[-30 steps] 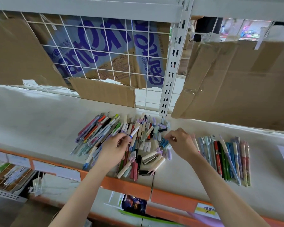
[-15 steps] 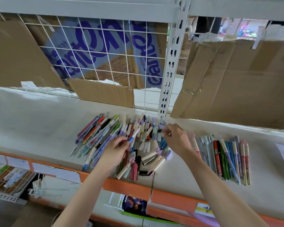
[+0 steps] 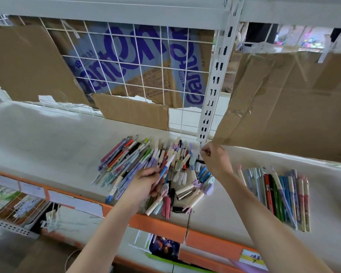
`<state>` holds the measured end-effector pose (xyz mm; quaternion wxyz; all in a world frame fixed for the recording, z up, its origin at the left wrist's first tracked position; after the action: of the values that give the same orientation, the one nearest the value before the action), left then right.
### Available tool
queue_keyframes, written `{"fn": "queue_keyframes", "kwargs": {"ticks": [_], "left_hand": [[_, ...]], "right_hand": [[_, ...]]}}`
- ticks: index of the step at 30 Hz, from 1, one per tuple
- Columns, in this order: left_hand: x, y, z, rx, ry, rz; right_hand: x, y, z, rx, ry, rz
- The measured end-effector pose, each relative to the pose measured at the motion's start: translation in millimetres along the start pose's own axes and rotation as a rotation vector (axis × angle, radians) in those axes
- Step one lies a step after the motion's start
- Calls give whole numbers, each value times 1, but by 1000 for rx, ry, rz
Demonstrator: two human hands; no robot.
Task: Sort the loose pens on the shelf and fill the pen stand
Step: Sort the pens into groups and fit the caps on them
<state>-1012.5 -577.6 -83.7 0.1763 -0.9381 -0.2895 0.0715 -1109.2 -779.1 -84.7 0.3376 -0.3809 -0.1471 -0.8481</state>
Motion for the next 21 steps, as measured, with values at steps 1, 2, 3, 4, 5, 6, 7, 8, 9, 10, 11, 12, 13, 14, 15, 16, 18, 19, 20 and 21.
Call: {"fn": "queue_keyframes", "kwargs": {"ticks": [1, 2, 3, 4, 5, 6, 7, 8, 9, 10, 11, 12, 13, 14, 15, 16, 18, 19, 20, 21], "left_hand": [[0, 0, 0, 0, -8, 0], [1, 1, 0, 0, -5, -7], [2, 2, 0, -3, 12, -17], [3, 2, 0, -12, 40, -27], [4, 1, -1, -25, 70, -36], [5, 1, -2, -36, 96, -44], [7, 0, -3, -44, 111, -51], [9, 0, -3, -45, 117, -62], [10, 0, -3, -46, 117, -75], [12, 0, -3, -49, 113, -92], [14, -1, -4, -54, 99, -109], [16, -1, -4, -63, 76, -126], [18, -2, -5, -72, 54, -142], [21, -3, -4, -75, 42, -158], [22, -3, -4, -76, 36, -175], [24, -4, -3, -77, 35, -188], [27, -5, -1, -82, 36, -198], [27, -5, -1, -87, 37, -196], [27, -6, -1, -90, 43, -195], [27, -6, -1, -94, 57, -194]], "right_hand": [[2, -4, 1, -9, 78, -8], [4, -8, 2, -17, 136, 2], [4, -12, 3, -12, 168, 15], [5, -15, 3, 2, 169, 28], [6, -19, 4, 21, 161, 41], [6, -23, 5, 39, 151, 65], [4, -26, 5, 52, 152, 98], [2, -31, 6, 59, 164, 140], [-2, -34, 6, 67, 177, 174], [-5, -37, 6, 72, 184, 195], [-8, -39, 6, 75, 195, 207], [-10, -41, 5, 67, 213, 224], [-12, -43, 4, 54, 241, 246], [-13, -45, 3, 46, 257, 264], [-13, -46, 2, 50, 256, 264], [-13, -47, 2, 58, 233, 254], [-13, -46, 2, 60, 173, 244], [-13, -46, 2, 60, 135, 252], [-14, -44, 2, 64, 81, 259], [-15, -43, 1, 70, 24, 253]]}}
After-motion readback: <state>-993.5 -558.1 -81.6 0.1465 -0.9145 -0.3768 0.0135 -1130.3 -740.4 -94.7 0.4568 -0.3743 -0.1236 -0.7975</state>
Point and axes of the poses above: each hand's wrist, its own y-axis towards the middle knuckle, its own x-axis out of the back of the hand, z = x × y, the point moved 4 cm from there along y, towards the middle knuckle, and after that the axes turned 6 degrees about z, right-handed, at the moved point
